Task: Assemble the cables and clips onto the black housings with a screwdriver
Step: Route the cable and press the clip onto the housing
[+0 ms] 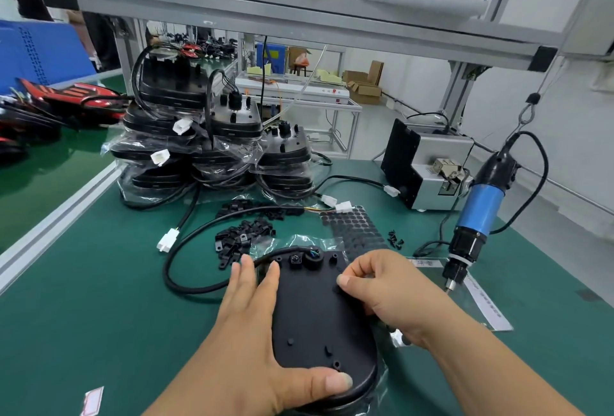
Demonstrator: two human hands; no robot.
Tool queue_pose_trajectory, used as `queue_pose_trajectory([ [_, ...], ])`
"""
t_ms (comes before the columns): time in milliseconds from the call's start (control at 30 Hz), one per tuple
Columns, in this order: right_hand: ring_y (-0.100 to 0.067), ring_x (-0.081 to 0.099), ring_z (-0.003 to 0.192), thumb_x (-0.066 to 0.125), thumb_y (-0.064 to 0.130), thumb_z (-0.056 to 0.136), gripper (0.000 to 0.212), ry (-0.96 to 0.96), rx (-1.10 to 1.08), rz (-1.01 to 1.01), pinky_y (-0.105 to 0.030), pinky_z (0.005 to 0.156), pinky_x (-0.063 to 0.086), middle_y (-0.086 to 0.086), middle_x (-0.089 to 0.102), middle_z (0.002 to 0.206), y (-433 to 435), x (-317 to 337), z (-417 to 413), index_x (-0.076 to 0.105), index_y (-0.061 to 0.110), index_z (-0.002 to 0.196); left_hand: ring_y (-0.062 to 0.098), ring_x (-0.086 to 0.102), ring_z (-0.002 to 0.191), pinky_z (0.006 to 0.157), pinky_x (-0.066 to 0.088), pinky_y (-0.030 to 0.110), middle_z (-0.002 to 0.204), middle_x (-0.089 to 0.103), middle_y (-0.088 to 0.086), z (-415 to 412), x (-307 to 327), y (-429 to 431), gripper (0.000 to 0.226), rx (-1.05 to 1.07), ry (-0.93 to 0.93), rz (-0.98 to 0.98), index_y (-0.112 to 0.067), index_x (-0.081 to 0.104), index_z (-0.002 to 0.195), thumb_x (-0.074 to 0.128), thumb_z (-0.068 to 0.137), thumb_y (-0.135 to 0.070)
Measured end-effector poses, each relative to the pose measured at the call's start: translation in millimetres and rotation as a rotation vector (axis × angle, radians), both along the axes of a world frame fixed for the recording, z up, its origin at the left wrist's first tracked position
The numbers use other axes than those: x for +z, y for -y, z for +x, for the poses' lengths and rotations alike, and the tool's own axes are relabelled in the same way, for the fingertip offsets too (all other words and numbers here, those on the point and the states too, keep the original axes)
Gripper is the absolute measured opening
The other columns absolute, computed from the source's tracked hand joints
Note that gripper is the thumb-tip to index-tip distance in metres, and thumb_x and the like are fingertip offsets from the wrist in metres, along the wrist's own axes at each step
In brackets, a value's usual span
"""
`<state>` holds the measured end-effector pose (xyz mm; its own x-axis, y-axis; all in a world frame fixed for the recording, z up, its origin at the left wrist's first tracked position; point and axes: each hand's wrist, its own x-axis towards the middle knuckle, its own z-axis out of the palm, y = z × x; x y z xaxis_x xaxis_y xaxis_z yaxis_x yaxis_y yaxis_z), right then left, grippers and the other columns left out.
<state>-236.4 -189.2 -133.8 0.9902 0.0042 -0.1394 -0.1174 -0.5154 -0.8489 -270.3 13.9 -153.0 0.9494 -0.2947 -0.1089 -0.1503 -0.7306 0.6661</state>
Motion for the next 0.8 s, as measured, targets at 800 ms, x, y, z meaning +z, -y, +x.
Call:
queue_pose_trajectory([
  [800, -0.018, 0.042, 0.062, 0.064, 0.022, 0.090, 0.024, -0.050, 0.031, -0.043, -0.030, 0.060, 0.039, -0.007, 0.051, 0.066, -3.2, 7.9, 1.6, 0.064, -0.001, 0.079, -0.030, -0.022, 0.123, 0.110, -0.003, 0.014, 0.140, -0.009, -0.050, 5.4, 15.6, 1.6, 0.122, -0.263, 0.167, 0.157, -0.058, 0.012, 0.142, 0.031, 0.032, -0.105],
])
